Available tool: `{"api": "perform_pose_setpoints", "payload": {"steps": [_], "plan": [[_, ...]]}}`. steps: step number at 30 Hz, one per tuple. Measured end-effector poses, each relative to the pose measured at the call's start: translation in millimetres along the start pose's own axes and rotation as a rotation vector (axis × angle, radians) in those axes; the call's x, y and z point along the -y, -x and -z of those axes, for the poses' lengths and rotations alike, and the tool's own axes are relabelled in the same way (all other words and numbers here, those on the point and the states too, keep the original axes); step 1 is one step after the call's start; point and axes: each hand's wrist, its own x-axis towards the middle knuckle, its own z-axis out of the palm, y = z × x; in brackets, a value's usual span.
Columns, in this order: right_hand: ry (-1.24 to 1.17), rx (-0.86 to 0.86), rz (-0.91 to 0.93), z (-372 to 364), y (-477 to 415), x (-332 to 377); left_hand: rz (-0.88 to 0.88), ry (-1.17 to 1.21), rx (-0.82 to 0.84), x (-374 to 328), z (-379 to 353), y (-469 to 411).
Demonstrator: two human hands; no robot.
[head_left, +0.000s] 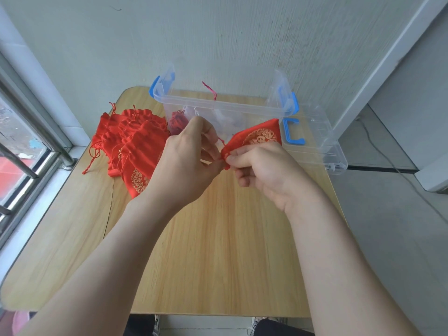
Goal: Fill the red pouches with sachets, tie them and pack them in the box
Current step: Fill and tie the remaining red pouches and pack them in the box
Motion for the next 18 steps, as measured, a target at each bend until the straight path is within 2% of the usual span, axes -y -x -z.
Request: {"api": "perform_pose_setpoints", "payload": {"steps": [4,11,18], "plan": [[-0.144,0.014,-0.046,0.7,-1.6,2.0,0.087,0.073,-0.056,-2.5,3.5,-1.1],[-0.214,-0.002,-0.060,-1.4,-1.6,3.2,0.072,0.099,-0.010,-2.8,5.4,-1.6],[-0.140,-0.090,-0.069,-2.2,-2.8,0.7,-0.059,0.022,0.011,0.5,6.5,-0.4]]}}
